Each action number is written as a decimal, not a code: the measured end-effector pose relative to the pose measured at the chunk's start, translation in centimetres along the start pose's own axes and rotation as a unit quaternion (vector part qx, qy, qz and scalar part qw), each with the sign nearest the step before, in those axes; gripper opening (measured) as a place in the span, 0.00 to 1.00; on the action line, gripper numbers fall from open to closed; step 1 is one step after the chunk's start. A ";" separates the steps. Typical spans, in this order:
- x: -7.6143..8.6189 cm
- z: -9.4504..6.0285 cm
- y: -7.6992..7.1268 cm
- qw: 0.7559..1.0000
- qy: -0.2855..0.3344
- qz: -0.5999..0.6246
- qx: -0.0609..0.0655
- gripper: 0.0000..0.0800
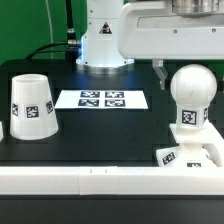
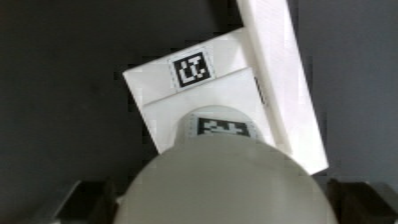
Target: Assemble lamp
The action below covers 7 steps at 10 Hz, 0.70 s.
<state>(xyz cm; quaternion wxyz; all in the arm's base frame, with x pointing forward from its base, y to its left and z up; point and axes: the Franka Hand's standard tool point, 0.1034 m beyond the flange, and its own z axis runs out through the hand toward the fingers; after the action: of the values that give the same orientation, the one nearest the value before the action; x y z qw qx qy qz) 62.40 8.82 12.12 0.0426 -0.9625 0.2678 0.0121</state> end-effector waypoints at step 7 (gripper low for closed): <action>-0.2 0.0 -0.4 0.981 -0.008 0.195 0.008 0.72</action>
Offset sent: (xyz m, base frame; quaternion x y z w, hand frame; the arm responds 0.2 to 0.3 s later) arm 0.0026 -0.0005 0.0018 -0.0165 -0.0206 0.2375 0.9710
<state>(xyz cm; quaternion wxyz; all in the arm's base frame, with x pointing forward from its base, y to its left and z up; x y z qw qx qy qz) 62.40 9.24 12.11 0.0491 -0.8911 0.4504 0.0262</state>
